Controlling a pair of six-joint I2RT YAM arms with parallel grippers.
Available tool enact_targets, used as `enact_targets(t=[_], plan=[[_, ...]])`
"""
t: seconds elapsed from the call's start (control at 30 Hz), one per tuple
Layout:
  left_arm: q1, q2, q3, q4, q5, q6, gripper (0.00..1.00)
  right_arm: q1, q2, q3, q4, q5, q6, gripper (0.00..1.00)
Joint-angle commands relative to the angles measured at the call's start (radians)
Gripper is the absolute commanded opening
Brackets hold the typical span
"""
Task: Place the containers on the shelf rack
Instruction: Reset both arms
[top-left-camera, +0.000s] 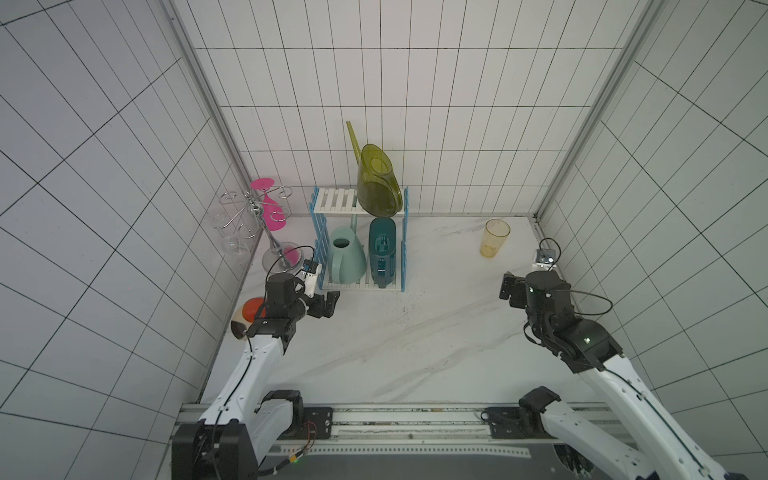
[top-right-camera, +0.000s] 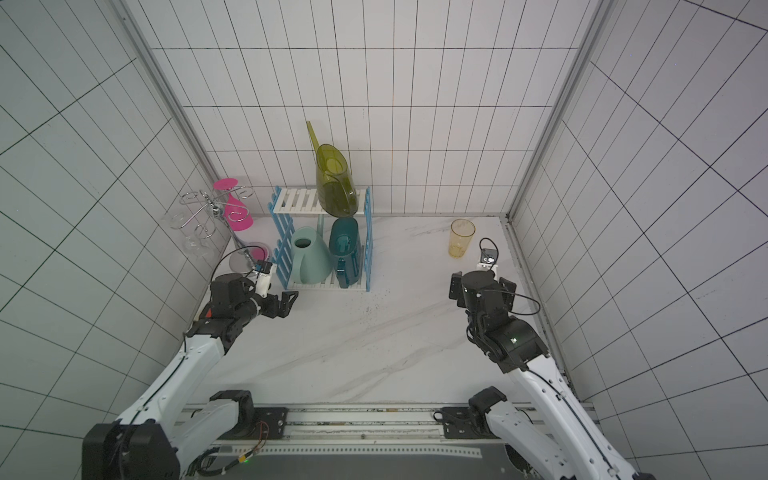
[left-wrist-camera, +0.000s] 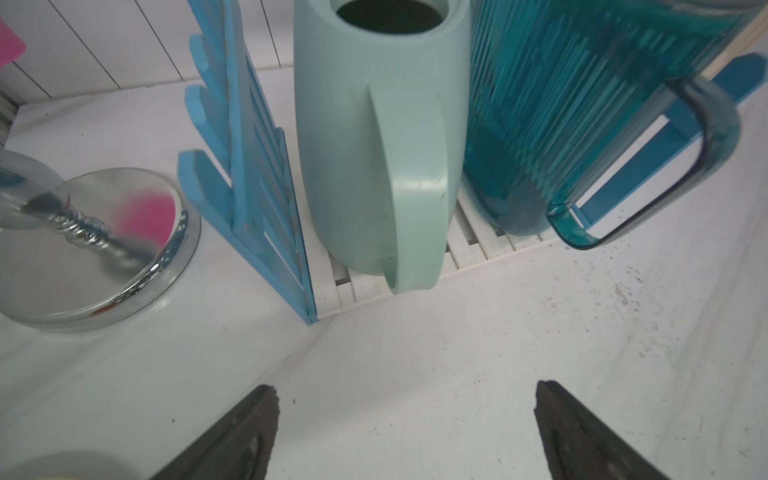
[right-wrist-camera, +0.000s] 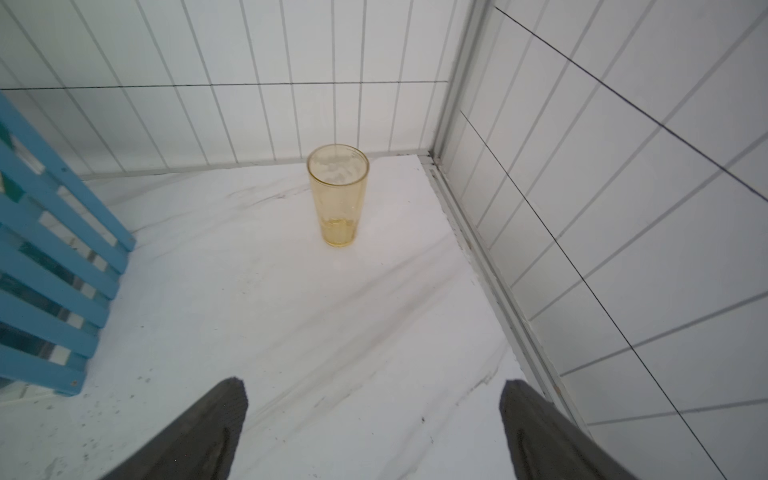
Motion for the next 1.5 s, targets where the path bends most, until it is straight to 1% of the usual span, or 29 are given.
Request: enact_targets(t=[0.0, 0.07, 0.17, 0.2, 0.23, 0.3, 0.4, 0.47, 0.53, 0.6, 0.7, 0.77, 0.83, 0.9, 1.07, 1.13, 1.2, 1.27, 1.33, 1.47], plan=[[0.020, 0.051, -0.061, 0.327, -0.038, -0.048, 0.98, -0.099, -0.074, -0.138, 0.172, 0.058, -0.071, 0.99], [0.035, 0.130, -0.099, 0.465, -0.054, -0.081, 0.98, -0.174, -0.096, -0.229, 0.267, 0.022, -0.101, 0.99], [0.060, 0.267, -0.113, 0.639, -0.075, -0.145, 0.98, -0.281, -0.078, -0.349, 0.429, -0.071, -0.092, 0.99], [0.067, 0.300, -0.095, 0.652, -0.083, -0.163, 0.98, -0.316, -0.060, -0.382, 0.489, -0.096, -0.083, 0.99], [0.074, 0.324, -0.061, 0.629, -0.092, -0.186, 0.98, -0.344, -0.036, -0.417, 0.547, -0.110, -0.074, 0.99], [0.084, 0.367, -0.054, 0.704, -0.098, -0.220, 0.98, -0.385, 0.026, -0.473, 0.682, -0.129, -0.068, 0.99], [0.083, 0.410, -0.082, 0.849, -0.119, -0.227, 0.98, -0.414, 0.138, -0.547, 0.923, -0.146, -0.086, 0.99], [0.082, 0.444, -0.087, 0.880, -0.146, -0.234, 0.98, -0.419, 0.235, -0.578, 1.086, -0.159, -0.106, 0.99], [0.084, 0.481, -0.111, 0.963, -0.182, -0.253, 0.98, -0.421, 0.339, -0.579, 1.194, -0.165, -0.126, 0.99], [0.083, 0.503, -0.122, 0.991, -0.178, -0.244, 0.98, -0.421, 0.449, -0.557, 1.275, -0.176, -0.153, 0.99], [0.083, 0.545, -0.128, 1.057, -0.176, -0.250, 0.98, -0.421, 0.549, -0.522, 1.324, -0.204, -0.181, 0.99], [0.083, 0.526, -0.110, 0.987, -0.169, -0.239, 0.98, -0.420, 0.587, -0.516, 1.374, -0.229, -0.204, 0.99], [0.082, 0.540, -0.111, 1.014, -0.159, -0.236, 0.98, -0.422, 0.628, -0.511, 1.426, -0.241, -0.216, 0.99], [0.082, 0.530, -0.102, 0.980, -0.159, -0.232, 0.98, -0.427, 0.678, -0.496, 1.442, -0.276, -0.226, 0.99], [0.082, 0.534, -0.107, 0.994, -0.150, -0.231, 0.98, -0.427, 0.839, -0.478, 1.576, -0.317, -0.247, 0.99], [0.083, 0.533, -0.104, 0.988, -0.151, -0.229, 0.98, -0.445, 0.809, -0.438, 1.437, -0.341, -0.225, 0.99], [0.075, 0.535, -0.099, 0.982, -0.168, -0.227, 0.98, -0.483, 0.827, -0.413, 1.421, -0.391, -0.197, 0.99], [0.063, 0.534, -0.095, 0.969, -0.192, -0.222, 0.98, -0.509, 0.811, -0.401, 1.368, -0.452, -0.184, 0.99], [0.062, 0.534, -0.095, 0.969, -0.194, -0.222, 0.98, -0.511, 0.821, -0.406, 1.398, -0.454, -0.185, 0.99], [0.062, 0.534, -0.094, 0.969, -0.195, -0.221, 0.98, -0.510, 0.818, -0.405, 1.389, -0.456, -0.185, 0.99]])
